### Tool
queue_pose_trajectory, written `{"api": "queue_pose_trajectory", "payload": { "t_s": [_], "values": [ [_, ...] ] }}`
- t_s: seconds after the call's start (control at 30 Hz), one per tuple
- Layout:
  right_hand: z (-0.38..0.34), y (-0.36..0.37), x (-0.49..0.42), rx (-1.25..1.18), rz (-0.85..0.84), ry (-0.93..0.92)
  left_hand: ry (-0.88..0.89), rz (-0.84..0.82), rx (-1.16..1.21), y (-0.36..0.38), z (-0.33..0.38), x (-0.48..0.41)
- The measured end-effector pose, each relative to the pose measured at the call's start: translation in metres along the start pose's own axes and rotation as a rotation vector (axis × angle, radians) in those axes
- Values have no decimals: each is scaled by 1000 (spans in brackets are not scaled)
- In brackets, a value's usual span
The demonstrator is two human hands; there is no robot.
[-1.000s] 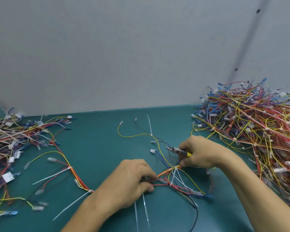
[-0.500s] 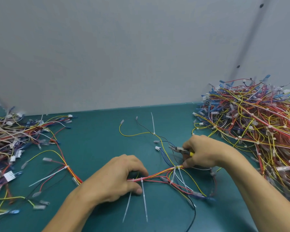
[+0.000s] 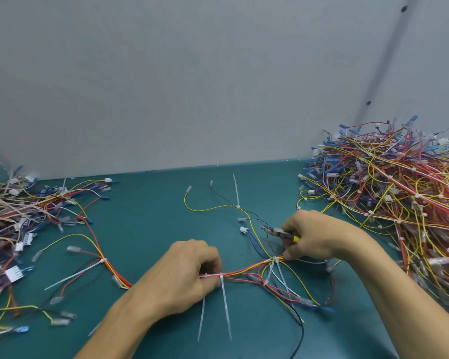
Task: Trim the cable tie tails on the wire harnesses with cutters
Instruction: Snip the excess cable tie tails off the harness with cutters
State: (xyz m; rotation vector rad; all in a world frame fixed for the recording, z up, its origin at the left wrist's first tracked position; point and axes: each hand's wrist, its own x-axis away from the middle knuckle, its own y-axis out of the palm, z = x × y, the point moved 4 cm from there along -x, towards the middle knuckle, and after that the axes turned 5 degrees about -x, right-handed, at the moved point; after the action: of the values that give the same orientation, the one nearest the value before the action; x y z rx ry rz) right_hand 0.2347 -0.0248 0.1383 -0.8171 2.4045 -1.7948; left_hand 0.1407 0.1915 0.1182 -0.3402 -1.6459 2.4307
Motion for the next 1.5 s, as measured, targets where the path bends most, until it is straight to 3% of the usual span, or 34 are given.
{"api": "queue_pose_trajectory", "payload": {
  "t_s": [0.3, 0.43, 0.57, 0.83, 1.1, 1.23, 1.37, 1.5],
  "values": [
    [2, 2, -3, 0, 10, -2, 63, 30, 45, 4, 4, 1],
    [3, 2, -3, -18, 7, -3, -9, 37, 171, -3, 2, 4],
    [2, 2, -3, -11, 6, -7, 28, 59, 41, 2, 14, 2],
    [2, 2, -3, -5, 4, -9, 37, 118, 12, 18, 28, -3],
    [2, 1, -3, -21, 2, -8, -52, -11, 282, -3, 4, 3],
    [1, 2, -3, -11, 13, -15, -31, 76, 171, -7, 4, 3],
    [2, 2, -3, -24, 6, -7, 151, 97, -39, 15, 29, -3],
    [1, 2, -3, -28, -1, -21, 203, 152, -56, 23, 35, -4]
  ]
}}
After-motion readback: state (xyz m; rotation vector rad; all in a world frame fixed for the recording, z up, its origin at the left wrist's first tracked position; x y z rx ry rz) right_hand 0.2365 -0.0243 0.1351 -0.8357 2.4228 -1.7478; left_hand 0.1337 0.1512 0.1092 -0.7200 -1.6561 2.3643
